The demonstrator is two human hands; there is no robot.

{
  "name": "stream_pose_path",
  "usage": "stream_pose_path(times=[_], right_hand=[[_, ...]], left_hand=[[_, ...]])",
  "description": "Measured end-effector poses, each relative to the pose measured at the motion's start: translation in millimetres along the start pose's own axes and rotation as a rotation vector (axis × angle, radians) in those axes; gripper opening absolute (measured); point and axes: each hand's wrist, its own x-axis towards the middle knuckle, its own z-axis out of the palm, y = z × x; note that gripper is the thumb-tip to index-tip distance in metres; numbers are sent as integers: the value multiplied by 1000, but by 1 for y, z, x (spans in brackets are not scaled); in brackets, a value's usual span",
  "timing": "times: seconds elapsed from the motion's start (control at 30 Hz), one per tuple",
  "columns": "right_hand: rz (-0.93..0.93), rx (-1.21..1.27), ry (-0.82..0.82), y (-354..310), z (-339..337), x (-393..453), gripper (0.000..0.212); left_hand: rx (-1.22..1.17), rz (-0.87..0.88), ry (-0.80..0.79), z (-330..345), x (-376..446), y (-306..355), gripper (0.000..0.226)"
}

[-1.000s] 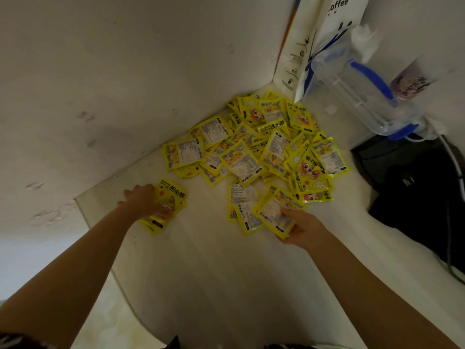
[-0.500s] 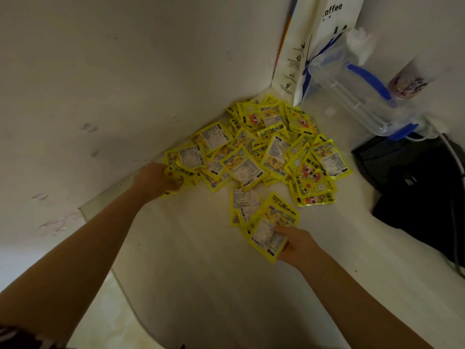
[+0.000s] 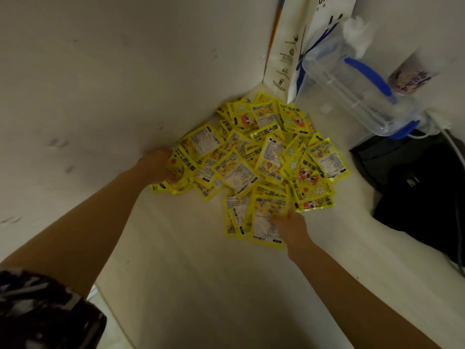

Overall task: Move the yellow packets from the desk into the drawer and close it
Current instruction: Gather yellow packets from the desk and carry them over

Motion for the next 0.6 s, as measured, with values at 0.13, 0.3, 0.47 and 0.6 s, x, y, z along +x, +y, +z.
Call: stream_pose_path(times=[0.13, 0.3, 0.47, 0.6], right_hand=[[-219, -699, -113, 0, 7, 11, 39], [-310, -976, -177, -9, 10, 18, 50], [-272, -1023, -150, -22, 17, 19, 36], [-331, -832, -174, -23, 14, 16, 29]], left_hand=[[20, 0, 20, 2, 1, -4, 64], [58, -7, 72, 6, -7, -4, 55], [48, -10, 108, 8, -20, 3, 51], [-1, -29, 135, 11, -29, 3, 49]])
